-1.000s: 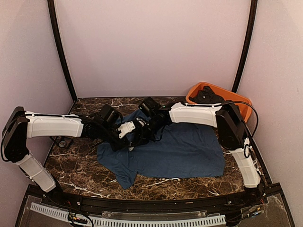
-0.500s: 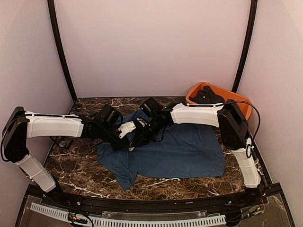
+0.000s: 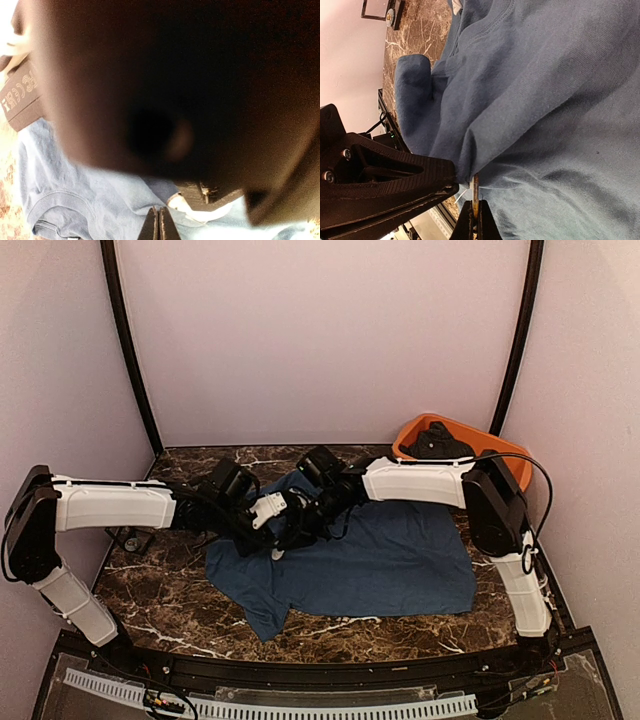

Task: Pin the brooch onto the clothing
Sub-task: Cross the brooch on the flattened clothing.

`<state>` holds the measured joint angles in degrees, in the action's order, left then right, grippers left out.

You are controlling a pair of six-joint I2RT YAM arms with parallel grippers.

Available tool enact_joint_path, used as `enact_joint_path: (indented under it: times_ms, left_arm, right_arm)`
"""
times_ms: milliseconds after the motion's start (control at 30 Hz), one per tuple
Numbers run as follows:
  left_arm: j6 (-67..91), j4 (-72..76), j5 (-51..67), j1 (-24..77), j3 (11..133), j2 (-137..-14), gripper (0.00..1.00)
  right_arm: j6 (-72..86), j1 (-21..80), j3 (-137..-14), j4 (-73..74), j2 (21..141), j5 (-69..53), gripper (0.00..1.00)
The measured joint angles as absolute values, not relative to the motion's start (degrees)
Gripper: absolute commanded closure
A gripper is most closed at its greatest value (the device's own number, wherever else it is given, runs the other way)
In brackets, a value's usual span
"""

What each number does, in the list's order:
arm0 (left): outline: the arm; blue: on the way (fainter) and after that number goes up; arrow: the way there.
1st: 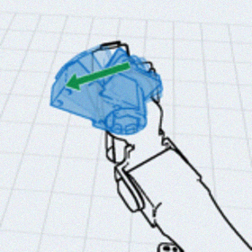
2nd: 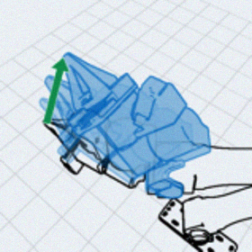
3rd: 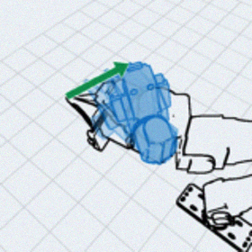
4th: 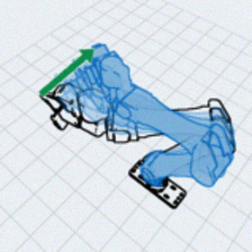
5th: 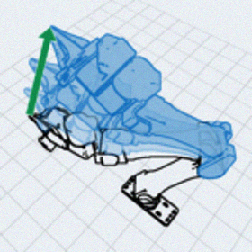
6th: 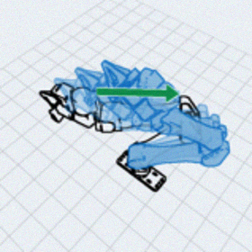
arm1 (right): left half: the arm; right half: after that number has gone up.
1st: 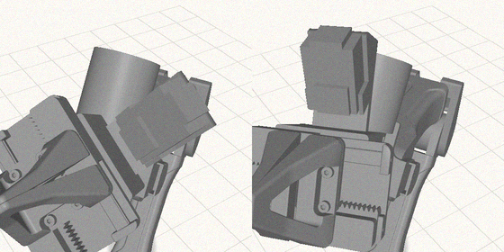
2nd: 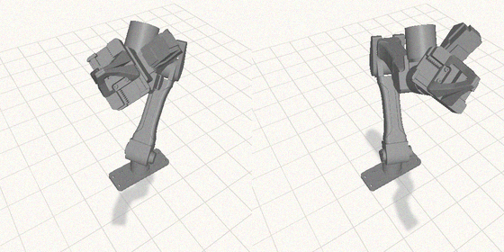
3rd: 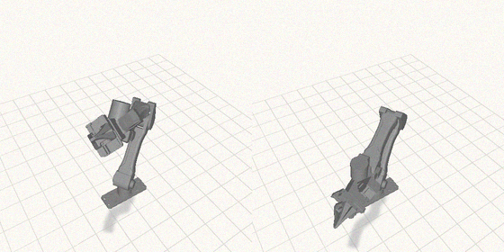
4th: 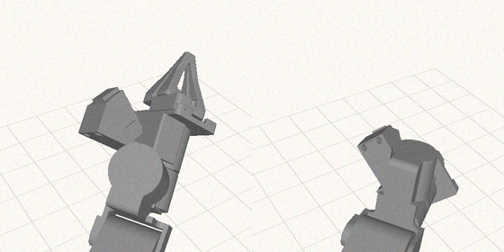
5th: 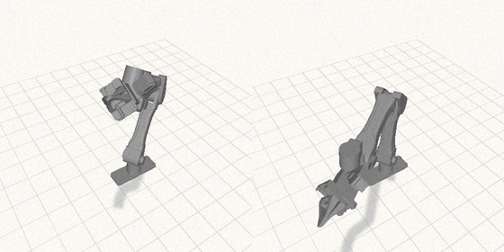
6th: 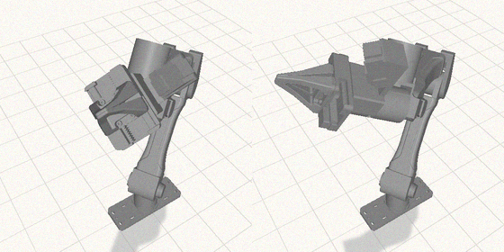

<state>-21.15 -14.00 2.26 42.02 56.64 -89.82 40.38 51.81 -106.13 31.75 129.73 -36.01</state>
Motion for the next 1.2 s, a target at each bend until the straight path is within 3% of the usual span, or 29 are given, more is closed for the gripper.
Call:
enact_joint_path:
  times_ms: [400,600,933,1067,1200]
  left_arm:
    - [-21.47,-16.64,5.30,42.00,57.93,-89.89,0.99]
    - [-22.61,-18.92,8.29,41.85,60.14,-90.37,0.87]
    - [-23.42,-21.52,8.91,41.74,62.33,-92.36,0.79]
    - [-23.46,-21.52,8.08,41.80,62.35,-92.25,0.72]
    - [-23.33,-22.37,7.29,41.80,62.59,-91.90,0.53]
  right_arm:
    - [37.71,51.83,-106.04,31.92,129.54,-36.27,1.00]
    - [37.10,51.86,-106.04,32.73,128.64,-36.51,1.00]
    - [36.58,51.83,-104.90,33.67,128.38,-36.60,1.00]
    - [35.73,51.83,-104.16,33.65,127.94,-36.58,1.00]
    - [33.61,51.83,-103.85,33.67,127.81,-36.67,1.00]
